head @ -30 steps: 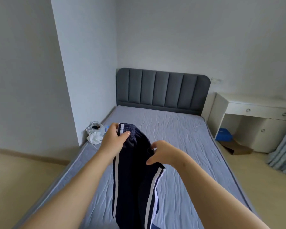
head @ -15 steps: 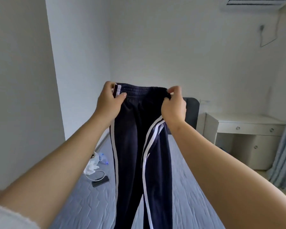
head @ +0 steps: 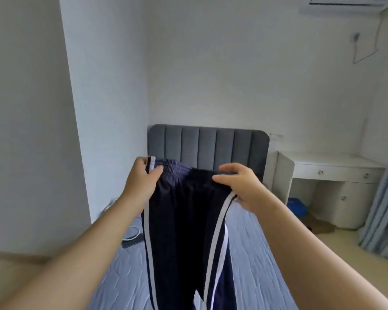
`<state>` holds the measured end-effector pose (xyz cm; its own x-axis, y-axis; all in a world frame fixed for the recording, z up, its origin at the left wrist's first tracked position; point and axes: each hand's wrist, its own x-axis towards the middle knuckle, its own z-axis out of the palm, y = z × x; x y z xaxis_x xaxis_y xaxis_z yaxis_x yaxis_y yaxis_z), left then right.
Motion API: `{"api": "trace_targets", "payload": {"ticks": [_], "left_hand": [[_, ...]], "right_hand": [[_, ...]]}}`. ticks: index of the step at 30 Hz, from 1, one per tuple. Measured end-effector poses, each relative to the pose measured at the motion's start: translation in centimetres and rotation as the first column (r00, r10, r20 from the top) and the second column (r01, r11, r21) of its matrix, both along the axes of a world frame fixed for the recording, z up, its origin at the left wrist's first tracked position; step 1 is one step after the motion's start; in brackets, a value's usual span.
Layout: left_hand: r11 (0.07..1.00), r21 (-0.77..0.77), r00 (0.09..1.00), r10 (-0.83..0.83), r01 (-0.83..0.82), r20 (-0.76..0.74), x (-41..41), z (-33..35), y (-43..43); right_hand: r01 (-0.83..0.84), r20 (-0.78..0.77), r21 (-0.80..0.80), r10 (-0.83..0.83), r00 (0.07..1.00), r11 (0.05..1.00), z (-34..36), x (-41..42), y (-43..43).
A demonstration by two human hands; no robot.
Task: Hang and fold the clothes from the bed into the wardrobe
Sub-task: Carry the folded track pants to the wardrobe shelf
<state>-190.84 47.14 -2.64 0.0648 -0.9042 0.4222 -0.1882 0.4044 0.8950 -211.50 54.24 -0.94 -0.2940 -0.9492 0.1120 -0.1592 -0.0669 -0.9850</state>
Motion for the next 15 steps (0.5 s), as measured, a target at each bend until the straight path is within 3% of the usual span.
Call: {"api": "trace_targets", "payload": {"ticks": [3, 5, 7, 10, 15], "left_hand": [[0.956, 0.292, 0.993, 0.048, -0.016, -0.105, 0.9, -8.3, 0.4], [0.907, 0.42, 0.98, 0.107, -0.027, -0.167, 1.7, -12.8, 1.1], [0.874, 0.486, 0.976, 0.121, -0.019, -0.18, 2.2, -15.7, 1.8], [0.857, 0.515, 0.98, 0.108, -0.005, -0.17, 2.2, -17.0, 2.4], [0.85, 0.524, 0.982, 0.049, 0.055, -0.183, 2.0, -15.7, 1.4]], "right_hand": [[-0.259, 0.448, 0.227, 0.136, 0.884, 0.939, -8.4, -1.4, 2.1], [-0.38, 0.61, 0.283, 0.141, 0.78, 0.881, -13.2, -1.9, 3.8], [-0.403, 0.645, 0.342, 0.099, 0.757, 0.849, -16.3, -2.1, 4.9], [-0.282, 0.568, 0.418, -0.006, 0.823, 0.864, -17.9, -2.2, 5.1], [-0.069, 0.496, 0.342, -0.118, 0.86, 0.937, -16.5, -2.1, 4.0]]}}
